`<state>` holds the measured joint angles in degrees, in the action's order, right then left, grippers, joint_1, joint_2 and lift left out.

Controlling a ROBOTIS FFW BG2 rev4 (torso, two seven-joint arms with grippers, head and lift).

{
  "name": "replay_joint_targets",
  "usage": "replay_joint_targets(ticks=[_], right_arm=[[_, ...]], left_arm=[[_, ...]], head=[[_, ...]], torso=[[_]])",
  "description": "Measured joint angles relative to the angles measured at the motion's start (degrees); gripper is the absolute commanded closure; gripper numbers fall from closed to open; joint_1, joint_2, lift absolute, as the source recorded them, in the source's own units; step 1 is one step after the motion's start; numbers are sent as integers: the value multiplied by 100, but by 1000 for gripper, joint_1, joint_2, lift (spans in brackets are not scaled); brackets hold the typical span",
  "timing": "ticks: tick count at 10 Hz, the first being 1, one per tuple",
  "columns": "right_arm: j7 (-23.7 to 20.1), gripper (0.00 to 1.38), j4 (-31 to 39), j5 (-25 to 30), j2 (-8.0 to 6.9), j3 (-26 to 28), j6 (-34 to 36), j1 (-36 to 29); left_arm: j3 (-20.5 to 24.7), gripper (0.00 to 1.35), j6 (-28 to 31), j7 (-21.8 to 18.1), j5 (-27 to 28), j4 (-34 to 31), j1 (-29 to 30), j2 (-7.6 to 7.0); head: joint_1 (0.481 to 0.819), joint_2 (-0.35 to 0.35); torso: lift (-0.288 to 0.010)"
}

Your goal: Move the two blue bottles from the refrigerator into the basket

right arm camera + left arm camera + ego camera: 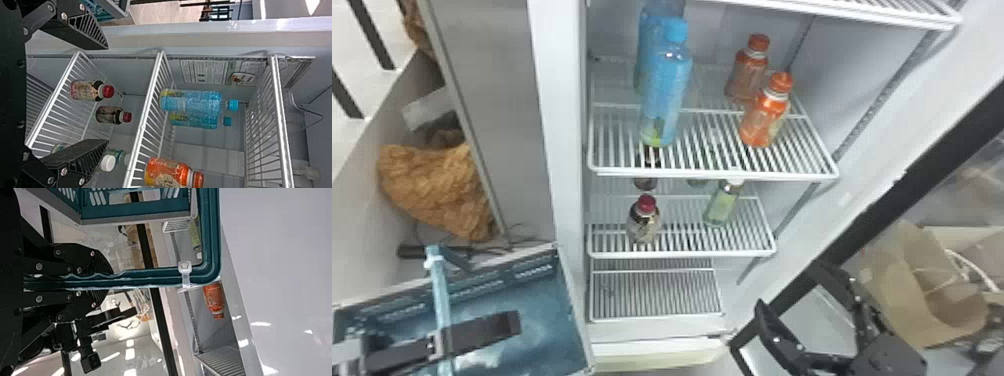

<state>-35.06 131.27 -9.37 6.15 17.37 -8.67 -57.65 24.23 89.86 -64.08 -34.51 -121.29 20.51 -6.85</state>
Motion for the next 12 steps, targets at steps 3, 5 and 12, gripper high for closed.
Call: replay_joint_targets(ticks=[3, 5, 12], right_arm=[[0, 206, 0, 0, 6, 0, -5, 0], [0, 206, 0, 3, 9, -9, -5, 0], [33, 202, 174, 68, 33, -102, 188, 601]], left_arm=[[10, 1202, 0, 9, -11, 0, 2, 12], [13, 1202, 0, 19, -32, 0, 4, 18], [23, 1202, 0, 58, -85, 0, 19, 38]], head=[[695, -209], [695, -209], [695, -178]], torso=[[-10], [-10], [-10]])
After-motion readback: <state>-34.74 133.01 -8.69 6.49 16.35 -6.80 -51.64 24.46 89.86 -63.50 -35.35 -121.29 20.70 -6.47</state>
